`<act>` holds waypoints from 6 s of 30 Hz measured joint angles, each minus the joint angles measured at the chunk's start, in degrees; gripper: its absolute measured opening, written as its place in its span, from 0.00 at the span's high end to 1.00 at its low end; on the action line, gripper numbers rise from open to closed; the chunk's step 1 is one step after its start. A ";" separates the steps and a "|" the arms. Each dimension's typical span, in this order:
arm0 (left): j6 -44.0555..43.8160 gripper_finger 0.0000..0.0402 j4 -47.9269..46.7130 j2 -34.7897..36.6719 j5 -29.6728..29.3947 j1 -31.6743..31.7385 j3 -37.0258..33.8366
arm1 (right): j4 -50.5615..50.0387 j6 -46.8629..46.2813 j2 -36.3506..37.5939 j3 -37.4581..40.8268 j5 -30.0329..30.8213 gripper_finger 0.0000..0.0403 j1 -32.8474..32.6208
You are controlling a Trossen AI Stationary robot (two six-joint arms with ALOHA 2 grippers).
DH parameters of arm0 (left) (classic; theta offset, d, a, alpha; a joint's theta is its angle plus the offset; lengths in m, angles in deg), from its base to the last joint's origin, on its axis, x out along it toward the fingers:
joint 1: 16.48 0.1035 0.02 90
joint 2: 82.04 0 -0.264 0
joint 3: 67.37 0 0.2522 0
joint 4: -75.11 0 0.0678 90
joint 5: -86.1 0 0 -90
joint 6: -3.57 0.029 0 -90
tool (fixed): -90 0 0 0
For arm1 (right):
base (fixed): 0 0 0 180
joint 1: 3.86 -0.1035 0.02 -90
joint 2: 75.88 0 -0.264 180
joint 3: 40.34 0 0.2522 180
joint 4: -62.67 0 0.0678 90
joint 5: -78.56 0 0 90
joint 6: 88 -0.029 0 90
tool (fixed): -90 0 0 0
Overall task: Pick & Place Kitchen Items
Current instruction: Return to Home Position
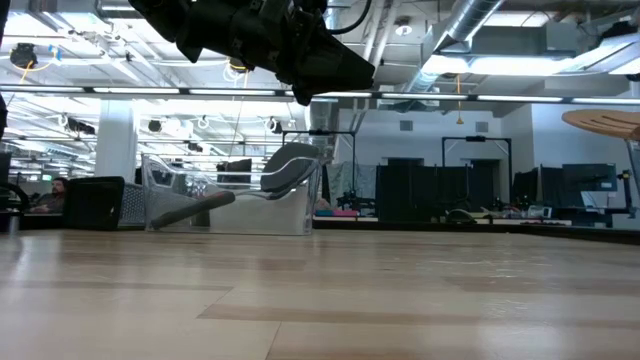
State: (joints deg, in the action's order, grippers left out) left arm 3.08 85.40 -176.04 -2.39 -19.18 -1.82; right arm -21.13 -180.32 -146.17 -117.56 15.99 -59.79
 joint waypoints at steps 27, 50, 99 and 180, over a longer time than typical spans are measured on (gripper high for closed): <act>7.68 1.00 -13.22 33.50 -2.43 -5.59 -12.81 | 27.55 79.25 1.62 0.01 -8.56 1.00 30.86; 7.65 1.00 -29.73 82.98 -8.04 -5.57 -30.97 | 29.57 89.92 9.40 0.04 -12.58 1.00 44.86; 5.80 1.00 -25.38 93.26 -8.19 -5.58 -46.75 | 37.74 102.35 18.76 0.04 -37.93 1.00 62.38; 5.57 1.00 -24.61 92.80 -8.89 -5.57 -50.34 | 61.69 101.88 70.08 58.93 -28.69 1.00 63.80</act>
State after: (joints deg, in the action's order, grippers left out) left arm 8.65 60.79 -83.24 -11.28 -24.75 -52.15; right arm 40.56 -78.43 -76.08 -58.64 -12.71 4.02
